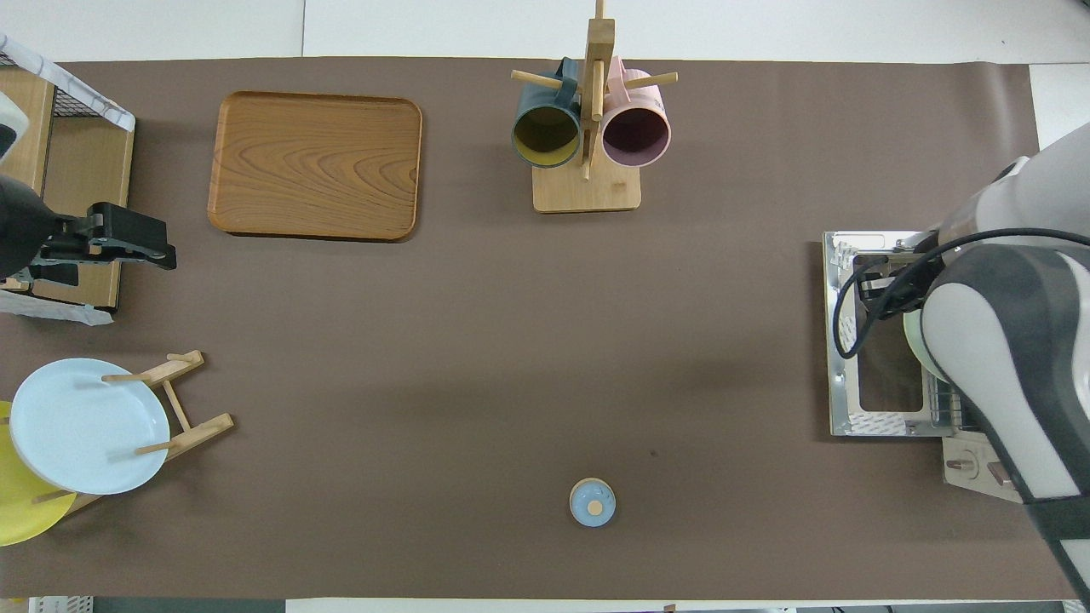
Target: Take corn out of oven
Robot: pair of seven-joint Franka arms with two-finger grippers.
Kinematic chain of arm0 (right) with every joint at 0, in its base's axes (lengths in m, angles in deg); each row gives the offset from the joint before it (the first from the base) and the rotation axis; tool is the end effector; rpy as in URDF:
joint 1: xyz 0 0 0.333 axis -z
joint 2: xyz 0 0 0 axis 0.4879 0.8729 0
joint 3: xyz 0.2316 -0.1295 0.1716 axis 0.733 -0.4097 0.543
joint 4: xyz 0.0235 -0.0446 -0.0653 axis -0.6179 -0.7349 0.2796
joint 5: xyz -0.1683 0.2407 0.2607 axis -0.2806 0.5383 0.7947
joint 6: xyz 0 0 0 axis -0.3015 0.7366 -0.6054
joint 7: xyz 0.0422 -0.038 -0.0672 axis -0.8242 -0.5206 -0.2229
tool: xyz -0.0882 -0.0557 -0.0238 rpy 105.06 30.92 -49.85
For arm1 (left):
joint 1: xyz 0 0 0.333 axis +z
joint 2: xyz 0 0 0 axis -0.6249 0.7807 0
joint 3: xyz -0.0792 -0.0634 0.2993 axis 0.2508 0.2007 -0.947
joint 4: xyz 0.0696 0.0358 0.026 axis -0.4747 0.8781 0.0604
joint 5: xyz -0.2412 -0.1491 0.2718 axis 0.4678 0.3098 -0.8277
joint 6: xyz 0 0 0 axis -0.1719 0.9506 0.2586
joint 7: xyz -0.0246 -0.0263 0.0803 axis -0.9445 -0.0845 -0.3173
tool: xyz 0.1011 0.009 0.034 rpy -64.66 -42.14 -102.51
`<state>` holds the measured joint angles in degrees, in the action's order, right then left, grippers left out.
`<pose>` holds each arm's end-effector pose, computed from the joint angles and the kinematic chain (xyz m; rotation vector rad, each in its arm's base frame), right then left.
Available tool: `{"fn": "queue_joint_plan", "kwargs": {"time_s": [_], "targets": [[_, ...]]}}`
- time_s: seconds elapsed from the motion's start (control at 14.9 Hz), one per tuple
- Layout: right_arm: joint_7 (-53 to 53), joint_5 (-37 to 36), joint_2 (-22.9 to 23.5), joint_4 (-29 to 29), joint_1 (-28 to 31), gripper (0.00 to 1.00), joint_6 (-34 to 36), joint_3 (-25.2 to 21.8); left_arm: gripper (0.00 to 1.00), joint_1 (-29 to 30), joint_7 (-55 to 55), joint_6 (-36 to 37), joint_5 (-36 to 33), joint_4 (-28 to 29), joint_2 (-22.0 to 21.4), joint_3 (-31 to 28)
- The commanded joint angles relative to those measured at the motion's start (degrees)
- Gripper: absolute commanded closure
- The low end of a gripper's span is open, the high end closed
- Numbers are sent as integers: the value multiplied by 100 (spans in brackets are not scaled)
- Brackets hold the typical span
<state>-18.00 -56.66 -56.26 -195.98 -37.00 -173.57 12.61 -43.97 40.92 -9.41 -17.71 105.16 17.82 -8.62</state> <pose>0.5452 0.0122 0.4923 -3.1051 0.0326 0.2860 0.5398 -0.0784 0.6330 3.0820 0.1116 -0.0460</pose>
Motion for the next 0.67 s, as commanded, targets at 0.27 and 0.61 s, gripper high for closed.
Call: {"fn": "queue_joint_plan", "kwargs": {"time_s": [0.27,0.61], "targets": [[-30,-57,-418,-92,428,52,375,16,0,20,9,-51,-75,154,-129,24],[-170,-232,-674,-1394,437,67,-997,25,0,11,9,-60,-83,154,-129,24]]}}
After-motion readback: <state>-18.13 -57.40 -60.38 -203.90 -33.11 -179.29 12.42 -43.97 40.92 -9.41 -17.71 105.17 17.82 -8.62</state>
